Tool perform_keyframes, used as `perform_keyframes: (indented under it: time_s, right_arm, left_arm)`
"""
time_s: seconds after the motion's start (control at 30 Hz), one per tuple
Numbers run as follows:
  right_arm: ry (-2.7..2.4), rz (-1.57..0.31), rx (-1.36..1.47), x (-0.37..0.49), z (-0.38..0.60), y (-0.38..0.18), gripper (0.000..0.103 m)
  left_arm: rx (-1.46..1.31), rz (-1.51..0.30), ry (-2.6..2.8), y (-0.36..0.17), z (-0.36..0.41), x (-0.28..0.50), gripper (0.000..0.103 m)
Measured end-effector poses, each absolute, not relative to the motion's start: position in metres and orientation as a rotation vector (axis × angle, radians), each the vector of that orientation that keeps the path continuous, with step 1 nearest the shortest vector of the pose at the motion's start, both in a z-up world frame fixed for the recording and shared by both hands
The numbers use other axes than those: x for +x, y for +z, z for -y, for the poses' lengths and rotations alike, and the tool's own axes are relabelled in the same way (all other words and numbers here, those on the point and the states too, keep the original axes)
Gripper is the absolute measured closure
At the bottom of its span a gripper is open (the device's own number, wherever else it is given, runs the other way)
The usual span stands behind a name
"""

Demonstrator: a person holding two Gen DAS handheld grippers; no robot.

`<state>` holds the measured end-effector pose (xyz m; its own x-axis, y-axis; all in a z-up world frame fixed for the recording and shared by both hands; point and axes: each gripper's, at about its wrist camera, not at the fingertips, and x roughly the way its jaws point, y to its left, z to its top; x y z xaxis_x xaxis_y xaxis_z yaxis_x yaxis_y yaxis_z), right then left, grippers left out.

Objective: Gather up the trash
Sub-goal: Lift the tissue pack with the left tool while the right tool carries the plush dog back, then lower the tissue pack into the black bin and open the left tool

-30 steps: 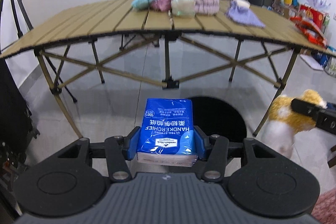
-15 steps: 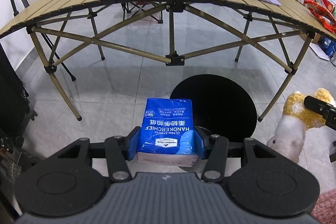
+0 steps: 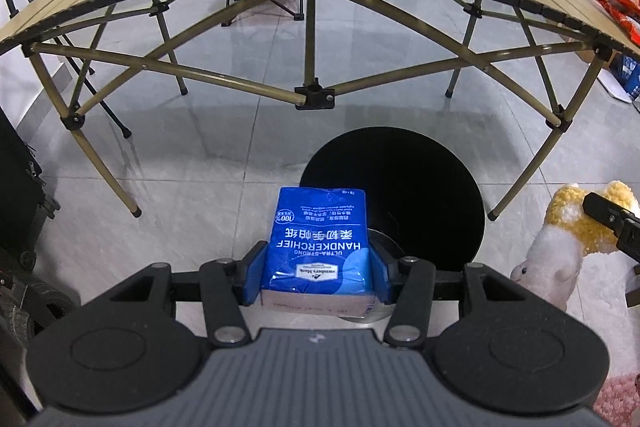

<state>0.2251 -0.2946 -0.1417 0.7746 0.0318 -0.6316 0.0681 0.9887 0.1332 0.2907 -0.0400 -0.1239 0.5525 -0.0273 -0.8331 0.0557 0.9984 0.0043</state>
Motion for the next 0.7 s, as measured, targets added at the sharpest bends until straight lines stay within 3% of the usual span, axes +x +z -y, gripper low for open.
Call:
perform_keyframes:
  time_s: [0.7]
  right_arm:
    - [-0.120, -0.701, 0.159, 0.247, 0.323, -0.158, 0.050]
  left_arm:
    - [0.012, -1.047, -0.062, -0.139, 0.103, 0.346, 0.051]
